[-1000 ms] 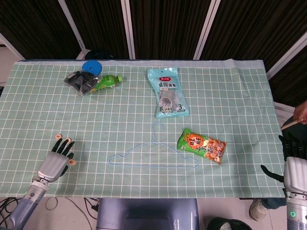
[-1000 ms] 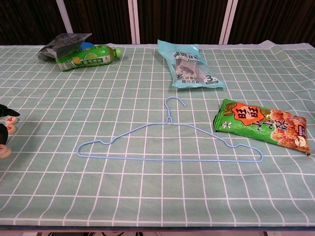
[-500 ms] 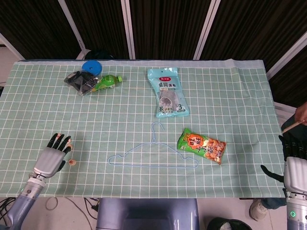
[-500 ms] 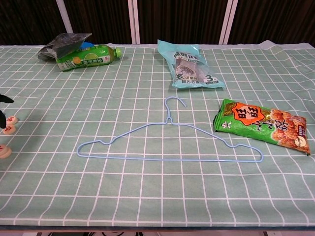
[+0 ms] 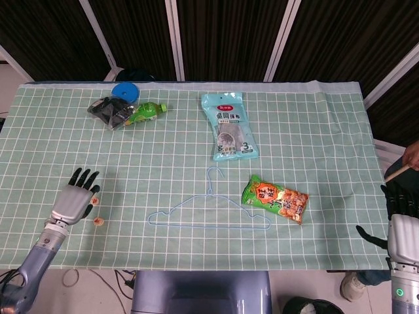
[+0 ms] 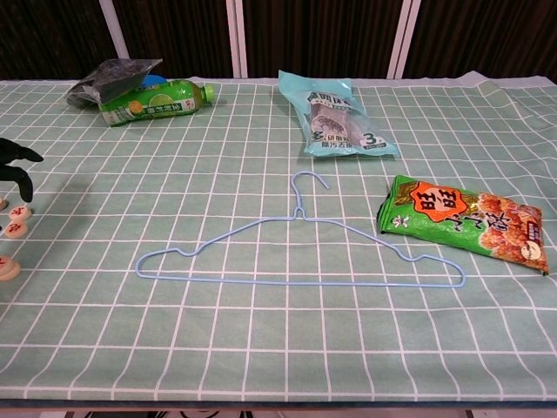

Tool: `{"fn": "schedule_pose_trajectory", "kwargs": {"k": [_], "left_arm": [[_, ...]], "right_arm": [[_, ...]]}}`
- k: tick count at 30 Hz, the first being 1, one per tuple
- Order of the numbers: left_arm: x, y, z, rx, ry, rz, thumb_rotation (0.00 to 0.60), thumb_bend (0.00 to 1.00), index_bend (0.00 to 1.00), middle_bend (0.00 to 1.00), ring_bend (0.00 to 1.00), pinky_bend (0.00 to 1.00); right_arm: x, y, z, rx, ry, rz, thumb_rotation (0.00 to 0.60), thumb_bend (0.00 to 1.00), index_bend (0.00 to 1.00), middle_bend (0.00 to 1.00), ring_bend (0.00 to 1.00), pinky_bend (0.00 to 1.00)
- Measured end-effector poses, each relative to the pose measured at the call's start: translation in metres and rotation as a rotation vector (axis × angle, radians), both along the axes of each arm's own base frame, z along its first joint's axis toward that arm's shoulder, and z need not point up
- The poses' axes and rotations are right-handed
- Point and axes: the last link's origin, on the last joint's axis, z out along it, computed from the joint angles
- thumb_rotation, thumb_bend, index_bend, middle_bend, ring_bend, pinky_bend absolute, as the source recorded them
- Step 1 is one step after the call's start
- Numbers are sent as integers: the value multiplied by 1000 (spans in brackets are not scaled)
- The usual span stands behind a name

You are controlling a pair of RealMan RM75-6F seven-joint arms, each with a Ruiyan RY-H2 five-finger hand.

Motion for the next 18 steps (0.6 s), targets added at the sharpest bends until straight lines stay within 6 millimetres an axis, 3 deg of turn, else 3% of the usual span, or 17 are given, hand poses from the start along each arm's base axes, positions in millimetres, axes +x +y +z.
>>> {"fn": "schedule_pose_trajectory", "kwargs": {"k": [18], "left_arm": [[-6,6,-13,-9,2,11,600,322,430,84,0,28]], "right_arm": [[0,0,-1,0,-3,-5,600,205,104,25,55,0]]}}
